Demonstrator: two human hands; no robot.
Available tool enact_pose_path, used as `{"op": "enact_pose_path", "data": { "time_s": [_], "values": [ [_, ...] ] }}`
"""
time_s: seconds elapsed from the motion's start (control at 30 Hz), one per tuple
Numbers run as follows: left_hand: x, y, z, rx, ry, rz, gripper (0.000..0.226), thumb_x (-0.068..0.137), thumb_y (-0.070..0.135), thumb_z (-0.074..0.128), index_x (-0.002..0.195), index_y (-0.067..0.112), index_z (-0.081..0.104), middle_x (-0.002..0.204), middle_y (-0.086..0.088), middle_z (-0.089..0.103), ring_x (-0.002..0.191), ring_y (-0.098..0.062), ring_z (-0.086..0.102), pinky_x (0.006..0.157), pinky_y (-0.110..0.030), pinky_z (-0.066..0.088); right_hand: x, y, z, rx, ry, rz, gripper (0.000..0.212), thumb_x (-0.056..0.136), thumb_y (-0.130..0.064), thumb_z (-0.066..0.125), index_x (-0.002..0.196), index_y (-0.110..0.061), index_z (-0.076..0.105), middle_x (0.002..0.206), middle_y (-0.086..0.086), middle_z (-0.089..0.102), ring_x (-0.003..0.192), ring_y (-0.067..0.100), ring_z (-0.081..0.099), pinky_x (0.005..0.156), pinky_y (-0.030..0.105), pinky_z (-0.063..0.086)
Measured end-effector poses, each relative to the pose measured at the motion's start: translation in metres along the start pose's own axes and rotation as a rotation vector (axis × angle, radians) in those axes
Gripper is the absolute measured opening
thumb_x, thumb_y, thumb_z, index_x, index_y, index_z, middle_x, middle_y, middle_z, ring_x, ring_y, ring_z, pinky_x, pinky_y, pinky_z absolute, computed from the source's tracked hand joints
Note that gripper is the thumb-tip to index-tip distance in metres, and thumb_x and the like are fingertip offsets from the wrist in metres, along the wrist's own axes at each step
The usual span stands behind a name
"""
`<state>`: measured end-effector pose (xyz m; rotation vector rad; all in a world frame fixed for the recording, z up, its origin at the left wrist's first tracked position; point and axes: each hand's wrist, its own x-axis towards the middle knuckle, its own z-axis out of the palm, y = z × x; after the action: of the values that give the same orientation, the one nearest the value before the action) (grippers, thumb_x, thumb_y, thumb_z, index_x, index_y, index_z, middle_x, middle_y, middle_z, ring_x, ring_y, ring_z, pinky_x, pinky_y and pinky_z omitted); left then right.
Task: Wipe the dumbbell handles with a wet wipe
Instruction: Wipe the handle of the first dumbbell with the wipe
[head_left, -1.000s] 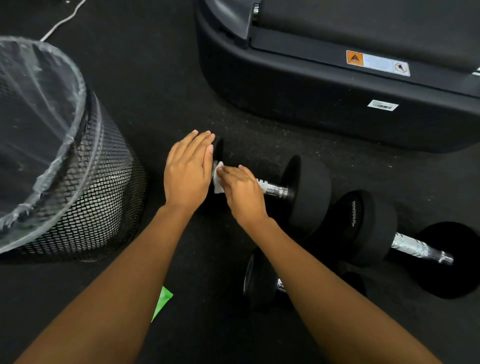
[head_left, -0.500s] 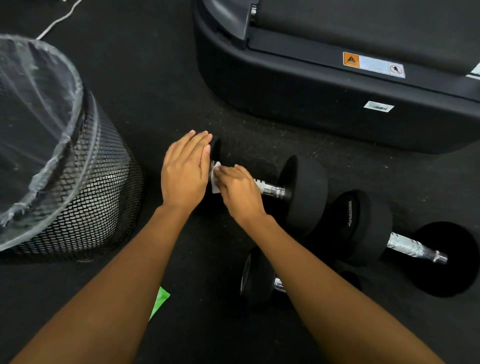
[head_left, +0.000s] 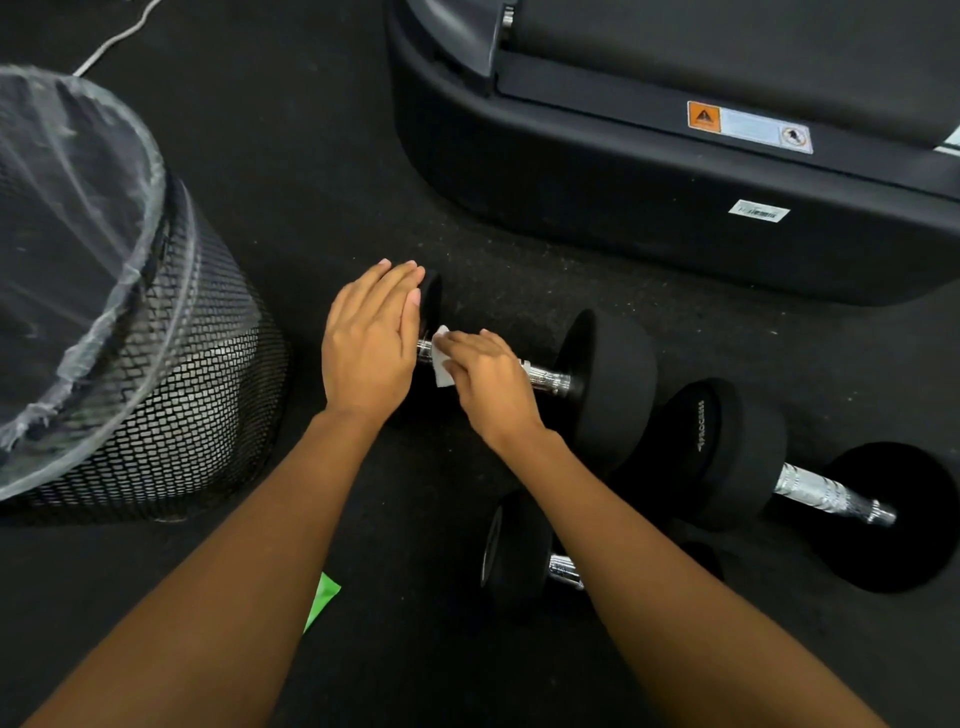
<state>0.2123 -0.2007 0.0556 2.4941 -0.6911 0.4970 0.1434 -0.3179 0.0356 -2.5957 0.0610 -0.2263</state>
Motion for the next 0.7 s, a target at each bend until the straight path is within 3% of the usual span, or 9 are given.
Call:
{"op": "enact_pose_path", "data": {
  "time_s": [0.2, 0.3, 0.43, 0.53, 0.63, 0.7],
  "values": [
    [0.001, -0.001, 0.001, -0.009, 0.002, 0.002, 0.038, 0.099, 0.023, 0.032, 0.123, 0.010, 0.058, 0.127, -0.003, 0.059, 0.126, -0.018, 0.045, 0.105, -0.025, 0.024, 0.005, 0.006, 0.000, -0.057, 0.000, 0.156, 0.027, 0.098, -0.016, 0.043, 0.114, -0.004, 0.061, 0.109, 0.012, 0.067, 0.100, 0.028, 0.060, 0.102, 0.033, 0.030],
    [0.000, -0.001, 0.002, -0.006, 0.013, 0.003, 0.037, 0.099, 0.022, 0.033, 0.122, 0.010, 0.059, 0.127, -0.002, 0.059, 0.126, -0.018, 0.045, 0.105, -0.025, 0.024, -0.003, 0.003, 0.008, -0.087, 0.053, 0.123, 0.024, 0.091, -0.004, 0.053, 0.114, -0.002, 0.062, 0.107, 0.013, 0.067, 0.100, 0.027, 0.061, 0.106, 0.037, 0.032],
    [0.000, -0.002, 0.002, -0.002, 0.018, 0.005, 0.036, 0.099, 0.022, 0.034, 0.122, 0.010, 0.059, 0.127, -0.002, 0.059, 0.126, -0.017, 0.045, 0.105, -0.025, 0.024, -0.004, 0.000, 0.012, -0.048, 0.040, 0.032, 0.043, 0.077, 0.010, 0.062, 0.118, -0.002, 0.060, 0.116, 0.014, 0.064, 0.110, 0.026, 0.059, 0.109, 0.036, 0.028],
    [0.000, -0.002, 0.003, 0.000, 0.023, 0.011, 0.036, 0.099, 0.021, 0.034, 0.122, 0.009, 0.059, 0.126, -0.002, 0.060, 0.126, -0.017, 0.046, 0.105, -0.023, 0.023, 0.008, 0.001, 0.000, -0.078, -0.026, 0.091, 0.026, 0.093, -0.005, 0.048, 0.115, -0.004, 0.061, 0.110, 0.012, 0.066, 0.102, 0.026, 0.060, 0.104, 0.032, 0.030],
    [0.000, -0.002, 0.002, -0.003, 0.027, 0.013, 0.036, 0.099, 0.021, 0.034, 0.122, 0.009, 0.059, 0.126, -0.002, 0.060, 0.126, -0.017, 0.046, 0.106, -0.022, 0.022, 0.012, 0.007, -0.008, -0.141, -0.111, 0.156, 0.027, 0.099, -0.016, 0.039, 0.108, -0.003, 0.061, 0.101, 0.014, 0.066, 0.092, 0.030, 0.060, 0.089, 0.036, 0.040],
    [0.000, -0.002, 0.002, 0.000, 0.029, 0.010, 0.036, 0.099, 0.021, 0.034, 0.122, 0.010, 0.059, 0.126, -0.002, 0.060, 0.125, -0.017, 0.046, 0.106, -0.022, 0.021, 0.008, 0.008, -0.007, -0.108, -0.065, 0.178, 0.025, 0.098, -0.015, 0.042, 0.108, -0.004, 0.062, 0.101, 0.014, 0.066, 0.092, 0.030, 0.059, 0.088, 0.036, 0.042]
  ]
}}
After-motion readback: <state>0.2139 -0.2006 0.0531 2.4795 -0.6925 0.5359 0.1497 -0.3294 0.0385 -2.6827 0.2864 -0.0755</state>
